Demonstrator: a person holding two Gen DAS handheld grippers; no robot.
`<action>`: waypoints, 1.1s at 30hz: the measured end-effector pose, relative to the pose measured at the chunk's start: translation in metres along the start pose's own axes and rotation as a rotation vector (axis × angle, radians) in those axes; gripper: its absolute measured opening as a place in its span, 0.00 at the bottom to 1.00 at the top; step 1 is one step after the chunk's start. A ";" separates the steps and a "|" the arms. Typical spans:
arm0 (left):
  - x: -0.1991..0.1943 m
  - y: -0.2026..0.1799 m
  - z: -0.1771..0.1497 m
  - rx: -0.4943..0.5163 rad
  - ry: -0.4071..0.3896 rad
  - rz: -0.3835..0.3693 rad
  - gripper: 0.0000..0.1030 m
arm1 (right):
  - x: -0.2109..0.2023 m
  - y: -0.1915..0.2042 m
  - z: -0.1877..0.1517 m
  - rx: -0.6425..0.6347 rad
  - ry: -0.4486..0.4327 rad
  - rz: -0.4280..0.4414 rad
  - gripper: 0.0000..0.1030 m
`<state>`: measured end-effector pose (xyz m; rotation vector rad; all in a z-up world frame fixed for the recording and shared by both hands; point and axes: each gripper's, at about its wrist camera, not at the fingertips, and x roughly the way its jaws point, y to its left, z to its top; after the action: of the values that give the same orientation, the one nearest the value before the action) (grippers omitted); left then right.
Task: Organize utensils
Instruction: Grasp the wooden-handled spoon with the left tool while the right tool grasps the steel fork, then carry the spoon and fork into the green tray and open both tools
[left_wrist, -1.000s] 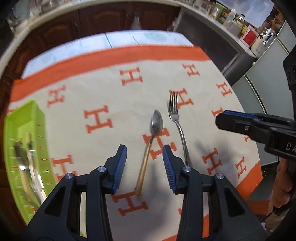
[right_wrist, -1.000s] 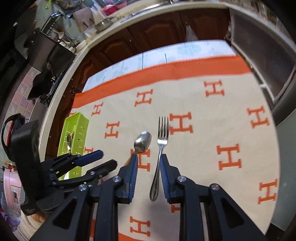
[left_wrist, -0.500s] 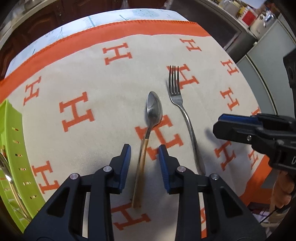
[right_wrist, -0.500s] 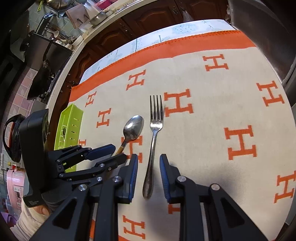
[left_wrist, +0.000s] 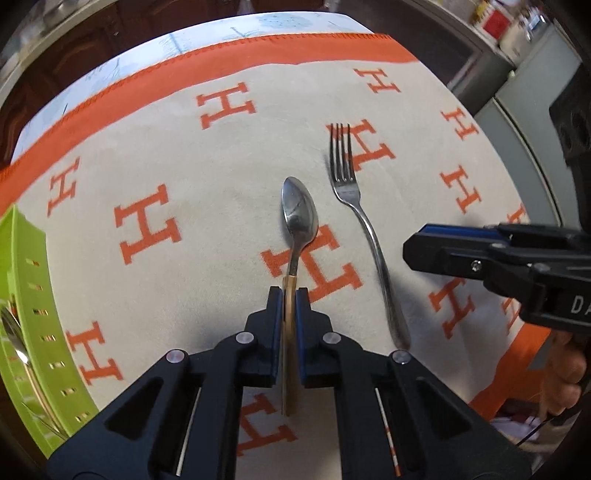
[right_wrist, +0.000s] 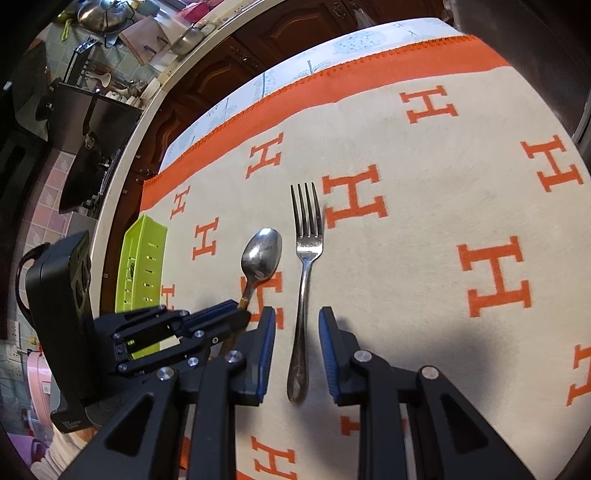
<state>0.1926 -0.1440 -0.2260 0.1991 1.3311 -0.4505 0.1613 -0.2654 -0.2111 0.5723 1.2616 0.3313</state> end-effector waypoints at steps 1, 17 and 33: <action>-0.001 0.003 -0.001 -0.026 -0.002 -0.024 0.04 | 0.002 -0.001 0.001 0.005 0.004 0.007 0.23; -0.038 0.025 -0.028 -0.159 -0.091 -0.137 0.04 | 0.037 0.000 0.011 0.017 0.044 0.017 0.05; -0.109 0.058 -0.065 -0.236 -0.244 -0.012 0.04 | 0.010 0.061 -0.018 -0.081 -0.051 -0.030 0.03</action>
<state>0.1416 -0.0441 -0.1429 -0.0592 1.1342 -0.3131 0.1511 -0.2067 -0.1877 0.4892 1.2015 0.3394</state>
